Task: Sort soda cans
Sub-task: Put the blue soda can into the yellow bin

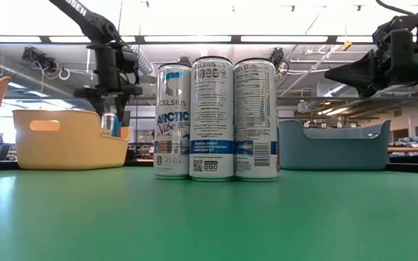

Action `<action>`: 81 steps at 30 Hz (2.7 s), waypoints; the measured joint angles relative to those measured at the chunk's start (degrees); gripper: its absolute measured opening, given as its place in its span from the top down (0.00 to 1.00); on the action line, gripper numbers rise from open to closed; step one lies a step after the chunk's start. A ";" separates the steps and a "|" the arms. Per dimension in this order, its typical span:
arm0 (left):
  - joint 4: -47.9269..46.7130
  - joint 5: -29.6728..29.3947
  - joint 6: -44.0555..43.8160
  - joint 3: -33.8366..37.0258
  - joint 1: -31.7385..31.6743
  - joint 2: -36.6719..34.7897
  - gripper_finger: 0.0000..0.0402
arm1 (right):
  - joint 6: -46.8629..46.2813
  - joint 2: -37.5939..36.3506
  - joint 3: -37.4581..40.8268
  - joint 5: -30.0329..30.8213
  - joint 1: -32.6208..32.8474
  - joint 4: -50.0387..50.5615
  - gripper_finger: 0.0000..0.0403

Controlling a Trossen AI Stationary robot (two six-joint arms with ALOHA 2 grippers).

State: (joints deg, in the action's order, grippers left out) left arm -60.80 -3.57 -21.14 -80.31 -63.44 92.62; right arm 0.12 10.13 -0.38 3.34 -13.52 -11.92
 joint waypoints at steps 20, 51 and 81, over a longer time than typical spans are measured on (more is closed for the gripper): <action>1.09 0.54 0.97 -0.32 4.25 3.96 0.42 | 0.01 0.00 0.00 0.02 0.00 0.01 1.00; -7.67 -4.57 7.03 -7.08 4.37 4.39 0.16 | 0.01 0.00 0.00 0.02 -0.01 0.00 1.00; -7.61 -0.63 16.69 -8.38 20.43 -0.81 0.93 | 0.01 0.00 0.01 0.02 0.00 0.00 1.00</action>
State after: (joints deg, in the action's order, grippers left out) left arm -68.41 -4.20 -4.45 -88.69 -43.01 91.81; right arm 0.13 10.12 -0.38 3.36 -13.52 -11.92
